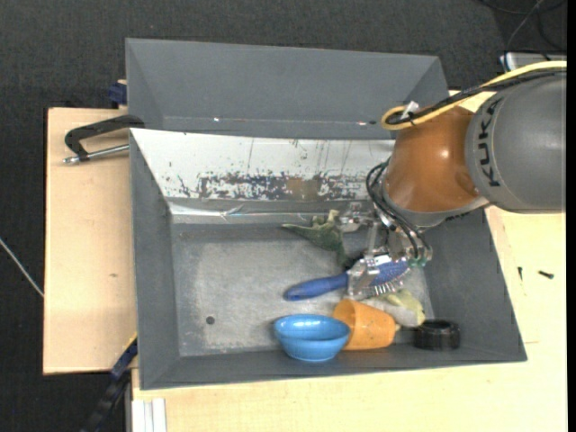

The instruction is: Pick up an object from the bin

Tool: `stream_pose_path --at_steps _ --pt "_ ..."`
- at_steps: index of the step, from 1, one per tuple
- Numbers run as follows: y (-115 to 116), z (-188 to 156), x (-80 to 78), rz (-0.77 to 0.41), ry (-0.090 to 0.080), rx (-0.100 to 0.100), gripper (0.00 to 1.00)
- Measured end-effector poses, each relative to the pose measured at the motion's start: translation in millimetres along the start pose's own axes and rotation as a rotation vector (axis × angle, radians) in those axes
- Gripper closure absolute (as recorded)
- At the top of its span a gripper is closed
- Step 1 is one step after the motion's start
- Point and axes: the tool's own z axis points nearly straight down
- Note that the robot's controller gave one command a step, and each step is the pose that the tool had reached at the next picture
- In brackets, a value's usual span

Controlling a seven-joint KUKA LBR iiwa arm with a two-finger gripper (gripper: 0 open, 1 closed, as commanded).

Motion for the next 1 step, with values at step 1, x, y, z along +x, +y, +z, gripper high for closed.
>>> stream_pose_path --at_steps 1 --pt "10.4 -0.6 -1.8 -0.006 0.003 0.007 0.0"
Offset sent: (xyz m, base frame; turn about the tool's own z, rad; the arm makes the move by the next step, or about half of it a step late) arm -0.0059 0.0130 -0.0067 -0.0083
